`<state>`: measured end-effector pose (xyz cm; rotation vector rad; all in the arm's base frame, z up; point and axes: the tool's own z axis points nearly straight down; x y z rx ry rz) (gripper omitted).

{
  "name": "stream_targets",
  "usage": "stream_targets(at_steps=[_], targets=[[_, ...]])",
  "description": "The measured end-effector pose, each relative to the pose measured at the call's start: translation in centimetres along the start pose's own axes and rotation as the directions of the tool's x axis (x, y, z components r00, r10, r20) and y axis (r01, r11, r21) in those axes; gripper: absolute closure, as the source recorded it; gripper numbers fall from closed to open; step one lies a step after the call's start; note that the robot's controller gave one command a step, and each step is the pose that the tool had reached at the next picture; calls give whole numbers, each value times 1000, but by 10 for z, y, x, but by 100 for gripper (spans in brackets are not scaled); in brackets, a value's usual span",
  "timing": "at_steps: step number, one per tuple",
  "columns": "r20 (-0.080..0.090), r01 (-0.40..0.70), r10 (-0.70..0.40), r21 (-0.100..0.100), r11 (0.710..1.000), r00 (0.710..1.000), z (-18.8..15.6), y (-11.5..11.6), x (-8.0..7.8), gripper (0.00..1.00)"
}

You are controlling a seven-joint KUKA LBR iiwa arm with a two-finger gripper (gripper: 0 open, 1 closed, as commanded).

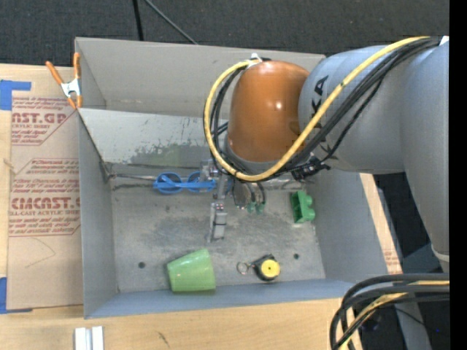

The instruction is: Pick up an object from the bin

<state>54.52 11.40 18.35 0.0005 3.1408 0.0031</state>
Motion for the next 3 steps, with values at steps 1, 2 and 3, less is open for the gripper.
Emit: stream_targets(at_steps=[1,2,3], targets=[[18,211,-211,-1,978,977,86,25,31,0],[32,326,-326,-6,945,945,96,45,43,0],[3,108,-108,-1,994,994,113,72,61,0]])
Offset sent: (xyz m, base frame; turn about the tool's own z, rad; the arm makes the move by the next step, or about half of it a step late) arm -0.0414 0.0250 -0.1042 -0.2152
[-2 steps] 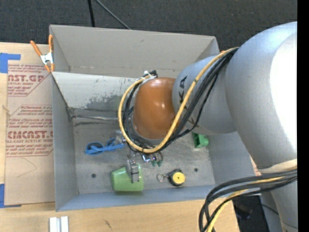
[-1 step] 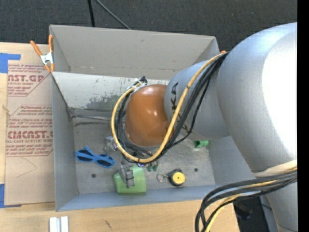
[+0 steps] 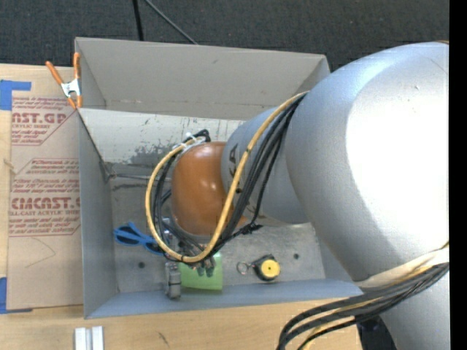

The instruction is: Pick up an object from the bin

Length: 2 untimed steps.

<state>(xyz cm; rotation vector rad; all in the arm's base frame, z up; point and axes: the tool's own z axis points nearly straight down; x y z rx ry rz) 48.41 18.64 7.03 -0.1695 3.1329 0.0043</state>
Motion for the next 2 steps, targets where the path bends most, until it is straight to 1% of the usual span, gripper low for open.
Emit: stream_targets(at_steps=[1,2], targets=[[-3,-1,1,1,1000,1000,0,-1,1,100],[-3,-1,1,1,1000,1000,0,-1,1,100]])
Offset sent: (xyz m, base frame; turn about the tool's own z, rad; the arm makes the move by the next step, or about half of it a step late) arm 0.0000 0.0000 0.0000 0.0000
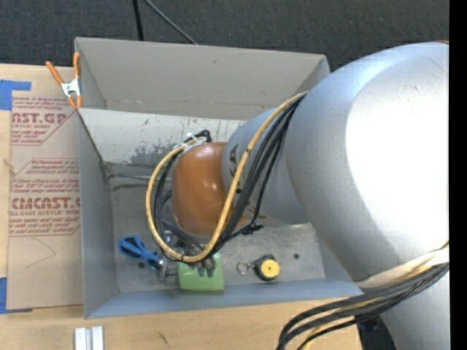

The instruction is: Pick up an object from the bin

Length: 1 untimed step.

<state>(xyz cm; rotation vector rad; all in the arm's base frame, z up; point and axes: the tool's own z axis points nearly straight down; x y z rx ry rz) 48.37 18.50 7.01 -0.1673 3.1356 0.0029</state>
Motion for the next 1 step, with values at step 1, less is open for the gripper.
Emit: stream_targets(at_steps=[1], targets=[[0,0,0,0,1000,1000,0,0,0,100]])
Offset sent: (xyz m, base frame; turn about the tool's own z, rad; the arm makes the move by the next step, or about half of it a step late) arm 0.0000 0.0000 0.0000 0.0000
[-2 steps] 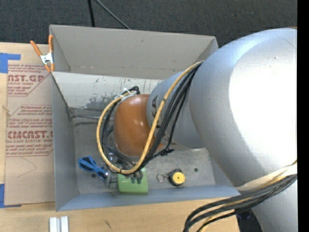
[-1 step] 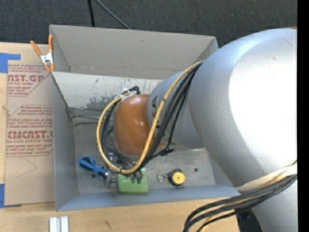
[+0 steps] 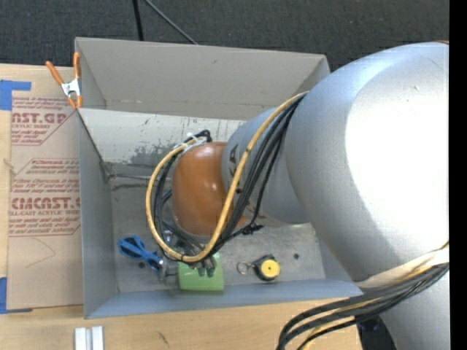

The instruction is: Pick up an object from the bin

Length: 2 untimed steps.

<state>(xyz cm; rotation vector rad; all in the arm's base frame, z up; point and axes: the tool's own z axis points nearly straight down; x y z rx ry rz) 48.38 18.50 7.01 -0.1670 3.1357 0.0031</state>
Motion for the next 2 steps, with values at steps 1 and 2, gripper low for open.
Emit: stream_targets(at_steps=[1,2], targets=[[8,7,-7,-2,1000,1000,-122,13,-37,100],[8,79,-79,1,997,997,-187,-18,-36,100]])
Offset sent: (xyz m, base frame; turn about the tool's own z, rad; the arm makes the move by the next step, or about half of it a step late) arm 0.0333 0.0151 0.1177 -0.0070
